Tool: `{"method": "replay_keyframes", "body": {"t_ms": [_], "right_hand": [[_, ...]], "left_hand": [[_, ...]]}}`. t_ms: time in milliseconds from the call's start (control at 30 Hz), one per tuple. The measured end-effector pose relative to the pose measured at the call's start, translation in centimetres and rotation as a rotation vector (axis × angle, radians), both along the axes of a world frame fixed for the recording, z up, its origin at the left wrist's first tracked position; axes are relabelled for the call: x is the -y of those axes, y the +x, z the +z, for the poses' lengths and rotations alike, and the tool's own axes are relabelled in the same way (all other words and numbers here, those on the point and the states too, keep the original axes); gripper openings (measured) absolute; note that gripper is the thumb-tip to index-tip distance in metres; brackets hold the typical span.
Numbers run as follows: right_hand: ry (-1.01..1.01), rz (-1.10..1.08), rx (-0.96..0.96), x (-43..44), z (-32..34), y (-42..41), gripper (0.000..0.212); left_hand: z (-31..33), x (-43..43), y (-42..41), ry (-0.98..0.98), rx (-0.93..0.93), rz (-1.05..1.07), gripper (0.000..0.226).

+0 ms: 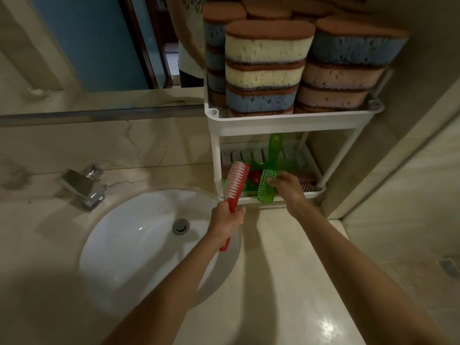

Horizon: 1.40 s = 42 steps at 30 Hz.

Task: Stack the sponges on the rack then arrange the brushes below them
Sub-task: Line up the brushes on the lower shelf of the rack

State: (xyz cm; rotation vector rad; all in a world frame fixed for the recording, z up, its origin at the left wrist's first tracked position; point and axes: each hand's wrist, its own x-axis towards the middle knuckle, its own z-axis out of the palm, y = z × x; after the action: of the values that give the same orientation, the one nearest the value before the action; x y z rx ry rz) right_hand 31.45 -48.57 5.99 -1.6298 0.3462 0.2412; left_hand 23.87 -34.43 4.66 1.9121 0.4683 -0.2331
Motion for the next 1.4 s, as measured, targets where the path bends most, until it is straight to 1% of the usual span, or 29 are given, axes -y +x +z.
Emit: {"method": "replay_keyframes", "body": {"t_ms": [100, 167, 300, 433, 600, 700, 767, 833, 900, 967, 1000, 1100, 1167, 1233, 1267, 1300, 1333, 1400], "right_hand": [[-0.073, 0.021, 0.003, -0.9, -0.1, 2.1, 0.038], [-0.093, 0.051, -0.023, -1.7, -0.5, 3.1, 0.043], [-0.079, 0.039, -0.05, -2.3, -1.5, 4.0, 0.043], [-0.115, 0.044, -0.068, -2.6, -1.9, 4.5, 0.04], [-0.246, 0.068, -0.084, -3.1, -2.8, 4.0, 0.041], [-0.385, 0.088, -0.062, -3.0, -3.0, 3.9, 0.04], [-0.469, 0.106, -0.048, -2.9, -3.2, 3.9, 0.038], [-0.565, 0.121, -0.013, -2.7, -3.2, 3.7, 0.036], [-0.655, 0.143, 0.025, -2.5, -3.3, 3.6, 0.033], [-0.701, 0.152, 0.07, -2.2, -3.5, 3.4, 0.031], [-0.707, 0.149, 0.1, -2.0, -3.6, 3.3, 0.03], [-0.67, 0.125, 0.264, -1.0, -3.0, 2.8, 0.025], [-0.536, 0.134, 0.353, -0.1, -1.8, 2.3, 0.025], [-0.33, 0.198, 0.404, 1.1, -0.3, 1.5, 0.028], [-0.274, 0.26, 0.393, 1.6, 0.4, 1.0, 0.031], [-0.282, 0.358, 0.348, 2.0, 1.3, 0.6, 0.033], [-0.37, 0.48, 0.29, 2.3, 2.0, 0.1, 0.034], [-0.697, 0.723, 0.258, 2.6, 2.7, -0.5, 0.044]], "left_hand": [[-0.2, -0.8, 0.3, 0.094, -0.012, -0.025, 0.009], [-0.2, -1.1, 0.7, 0.144, -0.018, -0.051, 0.014], [0.0, -1.2, 1.3, 0.205, -0.029, -0.137, 0.008], [0.0, -1.5, 1.5, 0.205, -0.039, -0.127, 0.005], [0.0, -1.7, 1.5, 0.224, -0.05, -0.148, 0.01], [0.1, -1.8, 1.5, 0.218, -0.042, -0.15, 0.024], [0.1, -1.8, 1.4, 0.225, -0.039, -0.149, 0.028], [0.1, -1.8, 1.4, 0.234, -0.035, -0.152, 0.027], [0.2, -1.7, 1.3, 0.253, -0.023, -0.171, 0.018], [0.4, -1.5, 1.2, 0.289, 0.001, -0.205, 0.006], [0.5, -1.4, 1.2, 0.318, 0.02, -0.221, 0.009], [1.1, -0.8, 1.4, 0.44, 0.045, -0.272, 0.02], [1.7, -0.5, 1.8, 0.537, 0.053, -0.292, 0.023], [2.2, -0.1, 2.4, 0.626, 0.082, -0.322, 0.02], [2.4, 0.1, 2.7, 0.663, 0.097, -0.348, 0.019], [2.5, 0.3, 3.0, 0.701, 0.109, -0.381, 0.019], [2.7, 0.6, 3.2, 0.74, 0.117, -0.421, 0.021], [2.9, 1.3, 3.8, 0.833, 0.146, -0.496, 0.026]]}}
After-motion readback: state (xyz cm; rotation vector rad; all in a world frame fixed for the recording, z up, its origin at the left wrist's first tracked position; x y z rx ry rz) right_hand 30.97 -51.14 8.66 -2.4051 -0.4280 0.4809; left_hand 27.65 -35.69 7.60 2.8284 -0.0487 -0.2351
